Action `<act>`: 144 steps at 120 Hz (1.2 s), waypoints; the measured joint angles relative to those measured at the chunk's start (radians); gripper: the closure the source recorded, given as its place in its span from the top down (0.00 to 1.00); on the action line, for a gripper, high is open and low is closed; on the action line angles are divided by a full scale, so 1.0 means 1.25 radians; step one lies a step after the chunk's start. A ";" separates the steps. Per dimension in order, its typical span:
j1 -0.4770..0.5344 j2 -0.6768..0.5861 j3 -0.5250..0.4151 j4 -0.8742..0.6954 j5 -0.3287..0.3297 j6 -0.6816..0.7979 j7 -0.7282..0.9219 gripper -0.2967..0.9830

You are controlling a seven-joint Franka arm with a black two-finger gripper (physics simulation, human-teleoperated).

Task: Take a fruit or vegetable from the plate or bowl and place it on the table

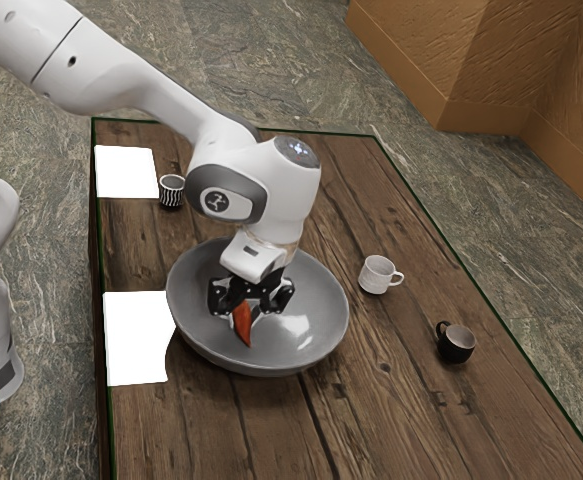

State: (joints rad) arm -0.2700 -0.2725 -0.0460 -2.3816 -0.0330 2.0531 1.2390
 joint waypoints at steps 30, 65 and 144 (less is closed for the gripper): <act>0.000 0.000 -0.012 0.153 -0.004 -0.048 -0.010 0.35; -0.010 0.192 -0.178 0.498 -0.014 -0.155 -0.027 0.34; -0.003 0.274 -0.263 0.595 0.013 -0.200 -0.052 0.74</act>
State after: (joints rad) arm -0.2737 0.0699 -0.3754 -1.6376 -0.0162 1.8037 1.1740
